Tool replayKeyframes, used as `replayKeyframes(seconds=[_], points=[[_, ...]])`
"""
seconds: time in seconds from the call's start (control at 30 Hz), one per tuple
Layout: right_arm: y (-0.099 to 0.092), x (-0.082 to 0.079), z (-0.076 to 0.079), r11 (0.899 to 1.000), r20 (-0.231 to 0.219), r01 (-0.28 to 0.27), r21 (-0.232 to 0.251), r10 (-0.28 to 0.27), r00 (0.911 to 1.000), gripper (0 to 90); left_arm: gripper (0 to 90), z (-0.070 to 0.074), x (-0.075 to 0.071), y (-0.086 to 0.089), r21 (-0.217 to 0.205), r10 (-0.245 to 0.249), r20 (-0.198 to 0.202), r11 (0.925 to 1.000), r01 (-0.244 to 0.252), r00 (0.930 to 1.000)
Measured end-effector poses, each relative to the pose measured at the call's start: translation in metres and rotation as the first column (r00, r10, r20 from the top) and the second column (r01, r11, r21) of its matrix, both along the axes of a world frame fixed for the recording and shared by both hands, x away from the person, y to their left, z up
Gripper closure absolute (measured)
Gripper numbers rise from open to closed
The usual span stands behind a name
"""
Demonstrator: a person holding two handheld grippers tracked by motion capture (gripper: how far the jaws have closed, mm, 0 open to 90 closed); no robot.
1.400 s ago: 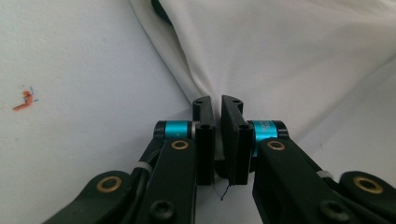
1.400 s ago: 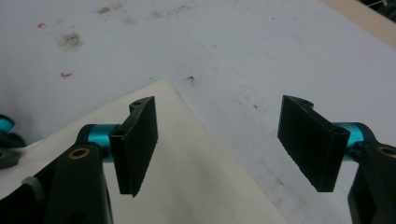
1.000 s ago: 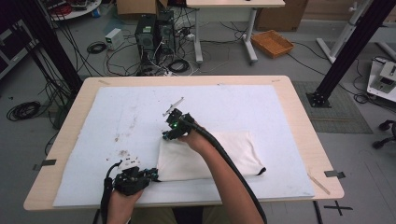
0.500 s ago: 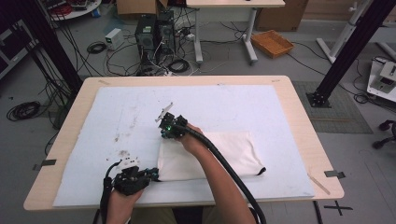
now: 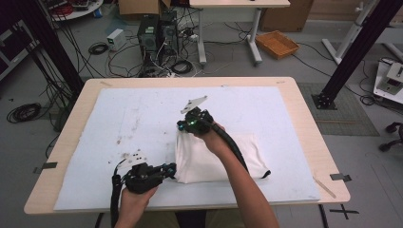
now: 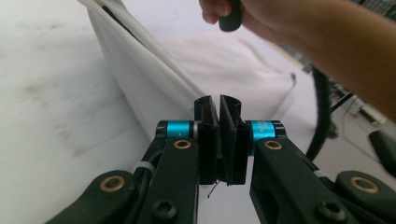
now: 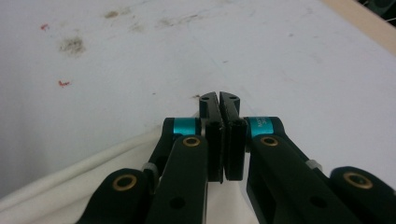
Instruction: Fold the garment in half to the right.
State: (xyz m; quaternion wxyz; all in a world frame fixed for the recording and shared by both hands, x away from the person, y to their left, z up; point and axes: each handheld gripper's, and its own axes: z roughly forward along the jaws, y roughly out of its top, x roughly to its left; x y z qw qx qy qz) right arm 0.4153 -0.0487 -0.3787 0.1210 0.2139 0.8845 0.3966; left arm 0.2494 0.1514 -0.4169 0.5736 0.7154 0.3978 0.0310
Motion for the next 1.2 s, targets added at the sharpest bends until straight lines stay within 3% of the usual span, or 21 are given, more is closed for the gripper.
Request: replayKeyframes(seconds=[0.03,0.1,0.13,0.23,0.47,0.73,1.2], points=[[0.000,0.000,0.000,1.000,0.000,0.000,0.000,0.000,1.0000,89.6,85.4,0.000,0.000,0.000,0.000,0.000,0.000,1.0000,0.000,1.0000],[-0.022,-0.002,0.006,0.999,0.008,0.023,0.032,-0.023,0.9997,89.6,85.4,0.006,0.003,-0.013,0.011,-0.019,0.004,0.9998,0.019,0.9998],[-0.022,-0.002,0.006,0.999,0.008,0.023,0.032,-0.023,0.9997,89.6,85.4,0.008,0.005,-0.019,0.023,-0.030,0.006,0.9993,0.030,0.9995],[-0.046,-0.004,0.007,0.997,0.006,0.052,0.063,-0.053,0.9986,89.6,85.4,0.017,0.011,-0.040,0.045,-0.053,0.014,0.9976,0.052,0.9985],[-0.079,-0.007,0.008,0.990,0.012,0.097,0.105,-0.099,0.9950,89.6,85.4,0.027,0.020,-0.071,0.068,-0.092,0.027,0.9936,0.090,0.9954],[-0.136,-0.007,0.000,0.967,-0.023,0.197,0.160,-0.196,0.9803,89.5,85.4,0.032,0.040,-0.122,0.066,-0.162,-0.007,0.9845,0.162,0.9867],[-0.179,-0.004,-0.016,0.948,-0.053,0.266,0.177,-0.260,0.9640,89.5,85.4,0.023,0.062,-0.195,0.134,-0.235,-0.078,0.9606,0.244,0.9689]])
